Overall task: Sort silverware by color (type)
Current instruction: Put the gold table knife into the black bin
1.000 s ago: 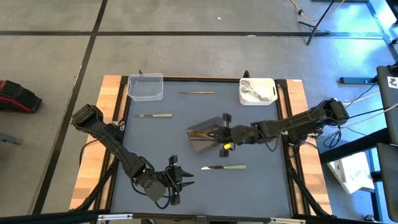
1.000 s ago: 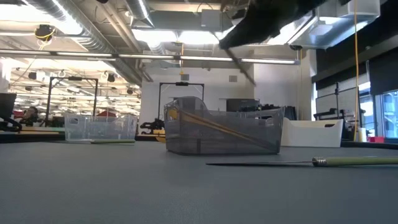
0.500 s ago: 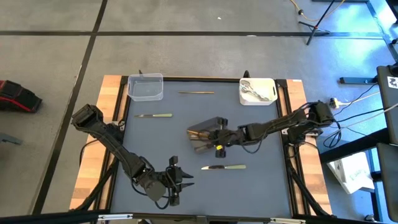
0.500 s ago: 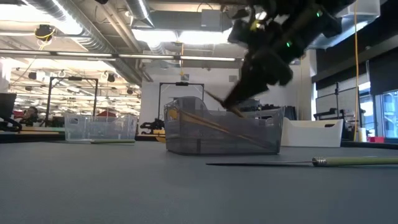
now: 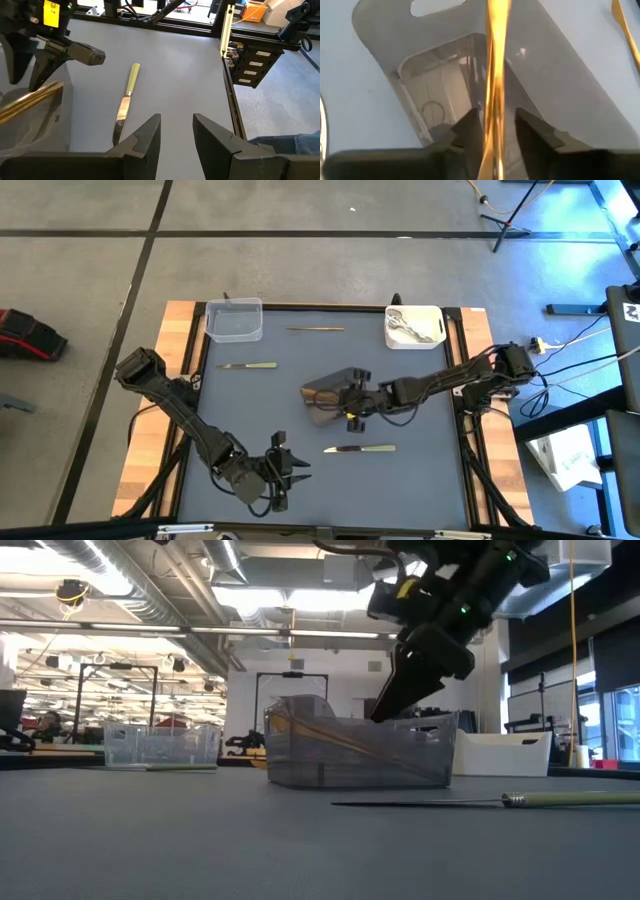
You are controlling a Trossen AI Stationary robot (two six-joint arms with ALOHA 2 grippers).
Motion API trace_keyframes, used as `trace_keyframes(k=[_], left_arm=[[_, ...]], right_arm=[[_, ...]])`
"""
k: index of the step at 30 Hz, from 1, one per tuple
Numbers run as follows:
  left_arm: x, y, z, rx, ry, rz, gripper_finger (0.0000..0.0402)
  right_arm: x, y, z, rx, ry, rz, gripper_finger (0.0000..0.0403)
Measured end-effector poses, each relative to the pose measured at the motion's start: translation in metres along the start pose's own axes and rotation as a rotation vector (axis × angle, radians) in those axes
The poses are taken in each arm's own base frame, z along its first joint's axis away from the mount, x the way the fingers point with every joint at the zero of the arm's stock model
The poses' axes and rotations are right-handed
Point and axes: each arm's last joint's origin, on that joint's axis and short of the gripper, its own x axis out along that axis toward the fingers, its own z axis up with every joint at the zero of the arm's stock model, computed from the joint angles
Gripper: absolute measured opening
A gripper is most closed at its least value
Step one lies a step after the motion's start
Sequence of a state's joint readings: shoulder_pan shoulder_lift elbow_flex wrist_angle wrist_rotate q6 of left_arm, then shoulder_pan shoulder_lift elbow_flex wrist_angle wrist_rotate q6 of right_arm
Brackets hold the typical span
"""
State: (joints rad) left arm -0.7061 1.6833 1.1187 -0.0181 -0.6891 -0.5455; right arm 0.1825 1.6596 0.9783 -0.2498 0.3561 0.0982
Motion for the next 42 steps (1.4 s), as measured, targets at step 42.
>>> trace_keyframes(k=[42], left_arm=[[0.073, 0.211, 0.021, 0.347, 0.434, 0.561, 0.0109]], right_arm=[[-0.015, -0.231, -0.028, 0.029, -0.231, -0.075, 0.0154]])
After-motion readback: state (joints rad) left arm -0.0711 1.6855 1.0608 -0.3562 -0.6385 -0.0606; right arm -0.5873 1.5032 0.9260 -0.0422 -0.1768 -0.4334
